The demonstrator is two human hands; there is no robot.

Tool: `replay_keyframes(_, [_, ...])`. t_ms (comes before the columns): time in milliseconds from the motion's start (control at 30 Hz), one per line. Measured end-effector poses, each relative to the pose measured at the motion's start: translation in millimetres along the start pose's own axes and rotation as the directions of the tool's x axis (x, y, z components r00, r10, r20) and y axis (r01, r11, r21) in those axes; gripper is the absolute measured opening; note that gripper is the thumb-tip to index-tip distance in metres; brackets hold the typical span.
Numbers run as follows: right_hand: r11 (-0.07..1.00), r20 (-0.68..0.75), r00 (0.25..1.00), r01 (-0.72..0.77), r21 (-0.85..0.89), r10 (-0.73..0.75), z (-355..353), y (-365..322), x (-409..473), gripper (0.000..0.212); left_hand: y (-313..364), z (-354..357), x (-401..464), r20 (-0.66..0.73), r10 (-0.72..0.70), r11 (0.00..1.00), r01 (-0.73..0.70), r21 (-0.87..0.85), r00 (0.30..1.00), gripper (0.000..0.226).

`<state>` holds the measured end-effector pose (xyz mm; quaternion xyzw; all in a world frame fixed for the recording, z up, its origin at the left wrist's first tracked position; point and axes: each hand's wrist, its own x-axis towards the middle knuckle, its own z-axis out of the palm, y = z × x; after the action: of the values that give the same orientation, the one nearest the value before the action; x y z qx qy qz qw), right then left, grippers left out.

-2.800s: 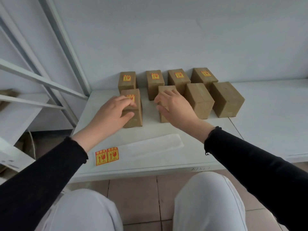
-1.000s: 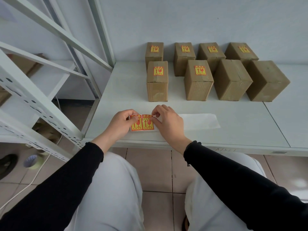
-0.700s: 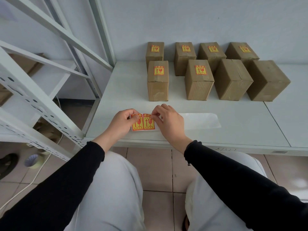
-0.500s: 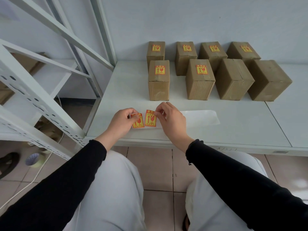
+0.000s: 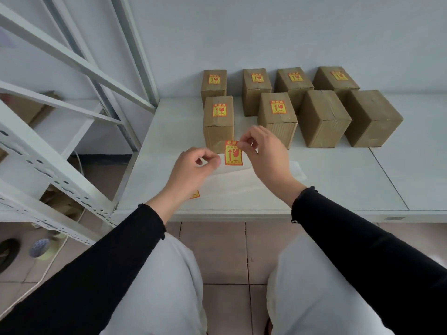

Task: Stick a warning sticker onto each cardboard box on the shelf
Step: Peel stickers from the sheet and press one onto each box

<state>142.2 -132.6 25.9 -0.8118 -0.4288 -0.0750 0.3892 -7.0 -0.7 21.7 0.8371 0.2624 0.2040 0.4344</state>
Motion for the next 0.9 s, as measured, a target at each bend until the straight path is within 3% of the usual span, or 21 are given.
replay_keyframes(133, [0.999,-0.059,0.998,0.009,-0.047,-0.012,-36.1,14.6,6.6,0.013,36.6,26.2,12.7,0.058,0.049,0.990,-0.040,-0.136,0.997,0.015])
replay_keyframes(300, [0.994,-0.104,0.995,-0.006,-0.111,-0.005,-74.7,40.9,10.1,0.013,72.4,58.3,31.8,0.138,0.062,0.989,-0.042,-0.143,0.989,0.011])
replay_keyframes(500, [0.986,-0.174,0.979,-0.124,-0.110,0.104,-126.4,86.2,33.7,0.010,128.4,110.2,63.9,0.230,0.039,0.973,0.016,-0.231,0.972,0.015])
replay_keyframes(733, [0.954,-0.169,0.952,-0.275,-0.117,0.254,-164.9,153.0,110.7,0.008,177.2,170.6,153.8,0.293,-0.047,0.963,0.121,-0.241,0.955,0.019])
replay_keyframes(900, [0.926,-0.126,0.929,-0.361,-0.112,0.347,-157.1,184.9,142.1,0.009,182.3,201.6,198.4,0.287,-0.096,0.985,0.132,-0.110,0.953,0.013])
